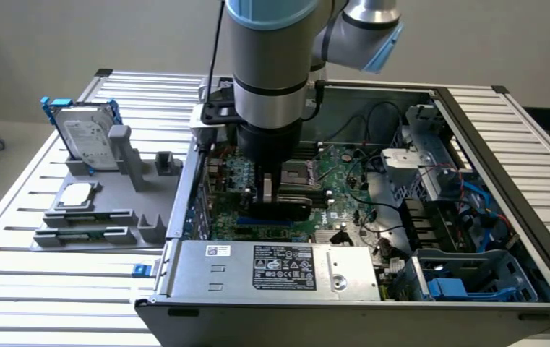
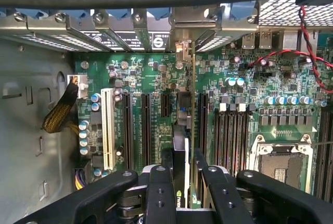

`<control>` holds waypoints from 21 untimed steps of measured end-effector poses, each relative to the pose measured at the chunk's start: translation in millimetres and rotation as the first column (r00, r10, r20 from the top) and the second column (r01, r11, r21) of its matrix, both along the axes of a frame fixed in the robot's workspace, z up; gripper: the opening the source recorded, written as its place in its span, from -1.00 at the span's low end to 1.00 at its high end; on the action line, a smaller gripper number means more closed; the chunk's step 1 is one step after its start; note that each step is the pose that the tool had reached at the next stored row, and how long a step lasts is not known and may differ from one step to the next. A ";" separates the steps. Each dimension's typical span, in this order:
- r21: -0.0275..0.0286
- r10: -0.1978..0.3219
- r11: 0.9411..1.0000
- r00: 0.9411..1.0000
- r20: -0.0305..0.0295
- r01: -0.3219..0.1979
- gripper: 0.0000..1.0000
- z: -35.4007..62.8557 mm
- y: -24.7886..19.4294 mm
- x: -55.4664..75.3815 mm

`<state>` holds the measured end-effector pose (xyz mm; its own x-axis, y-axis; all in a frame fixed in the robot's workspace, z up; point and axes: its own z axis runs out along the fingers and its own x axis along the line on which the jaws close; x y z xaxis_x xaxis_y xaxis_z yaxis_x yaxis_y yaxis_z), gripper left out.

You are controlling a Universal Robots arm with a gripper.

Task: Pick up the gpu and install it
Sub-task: 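Insert the gpu into the slot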

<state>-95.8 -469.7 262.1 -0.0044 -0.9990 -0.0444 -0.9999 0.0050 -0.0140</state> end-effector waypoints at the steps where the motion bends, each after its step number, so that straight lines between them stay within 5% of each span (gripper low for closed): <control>1: 0.000 0.000 1.000 1.000 -0.001 0.000 -0.47 -0.6 0.0 0.0; 14: 0.004 0.000 1.000 1.000 -0.022 0.000 -0.47 -7.1 0.0 0.2; 21: 0.002 0.000 1.000 1.000 -0.027 0.000 -0.47 -8.7 -0.5 0.9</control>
